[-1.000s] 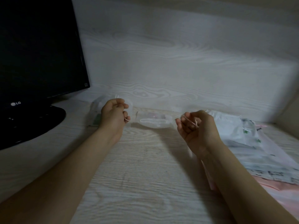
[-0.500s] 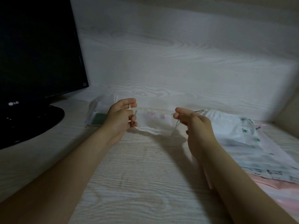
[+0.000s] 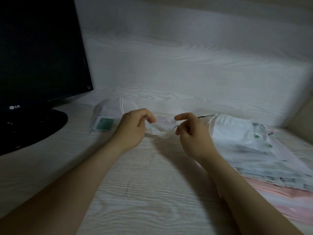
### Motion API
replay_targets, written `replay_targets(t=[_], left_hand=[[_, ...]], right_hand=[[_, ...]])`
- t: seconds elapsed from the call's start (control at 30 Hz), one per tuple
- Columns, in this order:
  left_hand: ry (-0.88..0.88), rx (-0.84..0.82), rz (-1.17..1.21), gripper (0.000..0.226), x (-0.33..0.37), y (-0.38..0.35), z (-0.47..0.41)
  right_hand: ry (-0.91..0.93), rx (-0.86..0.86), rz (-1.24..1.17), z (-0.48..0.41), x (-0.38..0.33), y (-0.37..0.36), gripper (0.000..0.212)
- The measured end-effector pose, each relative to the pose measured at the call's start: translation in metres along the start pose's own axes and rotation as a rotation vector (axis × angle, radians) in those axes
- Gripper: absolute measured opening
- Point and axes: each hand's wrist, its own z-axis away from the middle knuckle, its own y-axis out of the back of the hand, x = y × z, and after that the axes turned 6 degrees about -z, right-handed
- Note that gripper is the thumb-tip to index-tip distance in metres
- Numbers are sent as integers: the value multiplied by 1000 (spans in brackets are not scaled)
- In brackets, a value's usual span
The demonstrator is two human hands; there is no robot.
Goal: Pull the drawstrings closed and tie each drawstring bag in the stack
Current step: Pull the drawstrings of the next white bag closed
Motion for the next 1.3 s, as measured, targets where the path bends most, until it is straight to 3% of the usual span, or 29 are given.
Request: replay_targets(t=[0.1, 0.23, 0.33, 0.47, 0.57, 0.73, 1.0, 1.17, 1.3], left_hand=[[-105, -27, -211, 37, -3, 1, 3], [-123, 0, -314, 18, 0, 1, 4], [-93, -40, -343, 25, 4, -1, 5], [-65, -69, -335, 43, -1, -1, 4], [-96, -67, -350, 45, -6, 4, 1], [-197, -164, -295, 29, -7, 6, 5], [-292, -48, -271, 11, -14, 8, 2], [-349, 14, -403, 12, -11, 5, 2], [-365, 83, -500, 11, -4, 11, 2]], right_hand=[[81, -4, 223, -1, 7, -3, 35], [107, -1, 366, -7, 13, -3, 34], [149, -10, 463, -7, 9, -3, 28], [120, -37, 381, -3, 1, -2, 18], [134, -65, 371, -3, 1, 0, 16], [164, -80, 467, -4, 7, 5, 21], [148, 7, 621, 0, 14, 7, 27], [51, 81, 503, -3, 13, 2, 12], [42, 48, 448, -5, 14, 1, 10]])
